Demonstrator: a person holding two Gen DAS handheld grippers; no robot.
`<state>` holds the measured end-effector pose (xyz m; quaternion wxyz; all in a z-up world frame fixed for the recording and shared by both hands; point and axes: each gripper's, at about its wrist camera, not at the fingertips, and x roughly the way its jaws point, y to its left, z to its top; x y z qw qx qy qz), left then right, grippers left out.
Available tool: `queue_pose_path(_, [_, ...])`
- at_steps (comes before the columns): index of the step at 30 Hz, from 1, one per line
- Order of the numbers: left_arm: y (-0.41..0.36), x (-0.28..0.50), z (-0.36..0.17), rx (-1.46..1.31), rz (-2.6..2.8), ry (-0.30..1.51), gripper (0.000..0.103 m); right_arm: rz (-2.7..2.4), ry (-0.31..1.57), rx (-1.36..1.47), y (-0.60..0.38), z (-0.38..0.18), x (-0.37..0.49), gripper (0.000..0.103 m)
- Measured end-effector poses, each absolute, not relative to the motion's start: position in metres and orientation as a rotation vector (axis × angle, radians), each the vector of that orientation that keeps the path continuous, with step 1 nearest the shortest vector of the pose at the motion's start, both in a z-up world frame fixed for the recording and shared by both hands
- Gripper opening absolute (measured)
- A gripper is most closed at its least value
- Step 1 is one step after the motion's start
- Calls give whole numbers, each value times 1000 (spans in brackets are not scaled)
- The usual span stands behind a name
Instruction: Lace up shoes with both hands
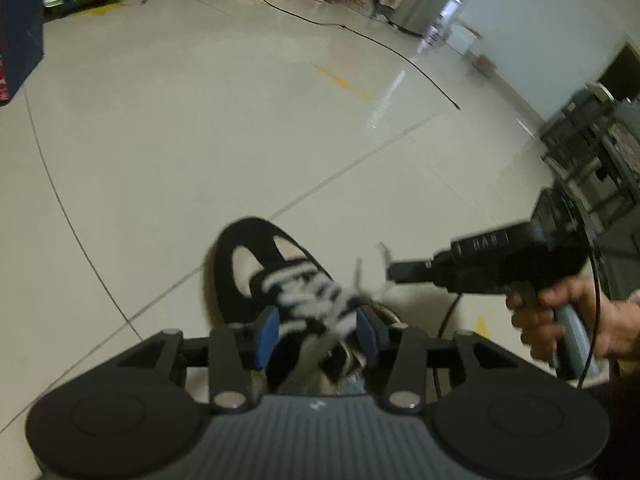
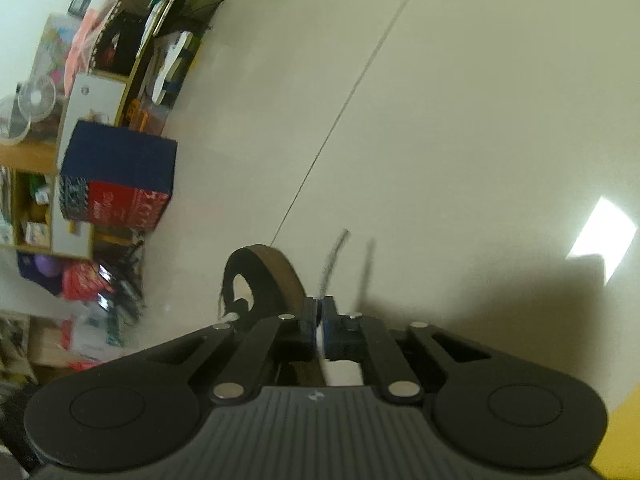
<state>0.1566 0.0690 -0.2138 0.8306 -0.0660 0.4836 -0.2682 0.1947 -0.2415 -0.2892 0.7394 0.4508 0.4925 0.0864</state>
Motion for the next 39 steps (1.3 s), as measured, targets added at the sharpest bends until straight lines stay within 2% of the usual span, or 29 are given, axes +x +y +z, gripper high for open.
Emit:
queue_pose_path(5, [64, 146, -224, -119, -582, 1080, 43, 223, 1105, 1094, -243, -295, 187, 13])
queue_pose_path(6, [63, 145, -227, -120, -578, 1091, 43, 233, 1109, 1099, -242, -294, 186, 22])
queue_pose_path(8, [60, 142, -231, -120, -569, 1111, 43, 255, 1114, 1109, -237, -294, 186, 33])
queue_pose_path(11, [56, 139, -231, -113, -530, 1116, 43, 294, 1110, 1147, -230, -291, 187, 33])
queue_pose_path(14, [56, 135, -223, -117, -501, 1090, 34, 326, 1106, 1147, -222, -287, 192, 33])
queue_pose_path(17, [53, 130, -216, -118, -506, 1063, 31, 338, 1120, 1122, -215, -287, 194, 33])
queue_pose_path(19, [48, 126, -215, -112, -528, 1063, 30, 349, 1134, 1114, -210, -289, 195, 31])
queue_pose_path(21, [43, 123, -218, -93, -528, 1070, 29, 364, 1135, 1084, -206, -287, 195, 10])
queue_pose_path(23, [38, 121, -223, -66, -512, 1076, 28, 367, 1123, 1040, -203, -283, 194, 4])
queue_pose_path(25, [35, 119, -227, -31, -475, 1067, 25, 356, 1106, 979, -199, -277, 194, 3])
queue_pose_path(27, [33, 119, -233, -6, -438, 1073, 16, 350, 1083, 900, -196, -268, 194, 3])
queue_pose_path(34, [28, 115, -237, 39, -423, 1056, 16, 333, 999, 627, -190, -246, 194, 2])
queue_pose_path(39, [31, 116, -239, 25, -420, 1071, 16, 277, 993, 561, -202, -250, 191, 2])
